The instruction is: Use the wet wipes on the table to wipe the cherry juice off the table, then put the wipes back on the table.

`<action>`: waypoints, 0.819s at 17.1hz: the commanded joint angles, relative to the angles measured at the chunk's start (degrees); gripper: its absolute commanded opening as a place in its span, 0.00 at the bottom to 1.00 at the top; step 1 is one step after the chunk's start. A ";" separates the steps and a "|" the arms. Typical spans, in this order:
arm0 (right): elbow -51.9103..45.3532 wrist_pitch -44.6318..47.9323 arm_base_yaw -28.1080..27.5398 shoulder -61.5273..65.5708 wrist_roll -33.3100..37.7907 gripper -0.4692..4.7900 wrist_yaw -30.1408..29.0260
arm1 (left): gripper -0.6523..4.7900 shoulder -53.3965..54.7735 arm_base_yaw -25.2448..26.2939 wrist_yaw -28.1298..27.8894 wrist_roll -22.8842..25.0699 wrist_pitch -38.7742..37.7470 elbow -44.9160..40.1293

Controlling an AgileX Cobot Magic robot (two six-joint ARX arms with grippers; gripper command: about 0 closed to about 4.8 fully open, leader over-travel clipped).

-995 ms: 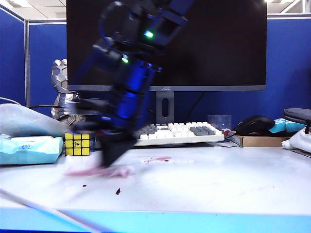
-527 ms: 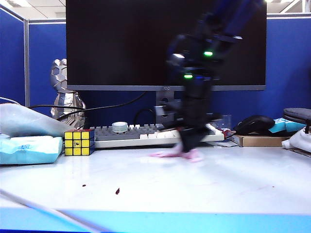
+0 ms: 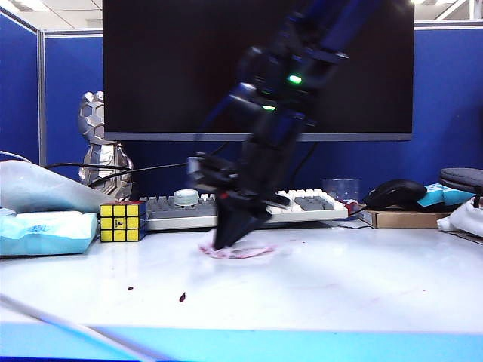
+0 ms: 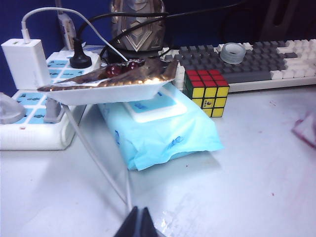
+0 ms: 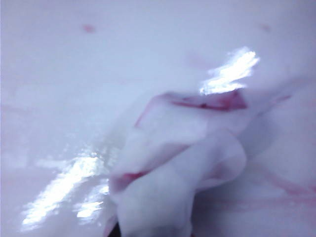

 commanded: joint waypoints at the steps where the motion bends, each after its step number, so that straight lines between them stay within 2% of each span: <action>1: 0.07 -0.28 0.37 0.11 2.05 0.08 19.71 | 0.13 -0.17 0.04 0.02 0.09 -0.81 -0.04; 3: 0.07 -1.66 -2.67 0.13 3.32 0.08 25.77 | 0.13 -0.17 0.04 0.02 0.09 -0.81 -0.04; 5: 0.28 -4.42 -5.79 0.04 4.68 0.08 25.97 | 0.13 -0.17 0.04 0.04 0.09 -0.81 -0.04; 7: 2.40 -13.62 -8.31 -0.22 4.70 0.08 25.57 | 0.13 -0.17 0.04 0.02 0.09 -0.81 -0.04; 8: 2.93 -16.02 -8.35 -0.48 3.61 0.08 24.33 | 0.13 -0.17 0.04 0.04 0.09 -0.81 -0.04; 12: 3.50 -24.92 -5.25 -1.14 1.40 0.08 11.85 | 0.13 -0.17 0.04 0.02 0.09 -0.81 -0.04; 14: 3.48 -29.35 -2.58 -1.14 0.48 0.08 10.36 | 0.13 -0.17 0.04 0.04 0.09 -0.81 -0.04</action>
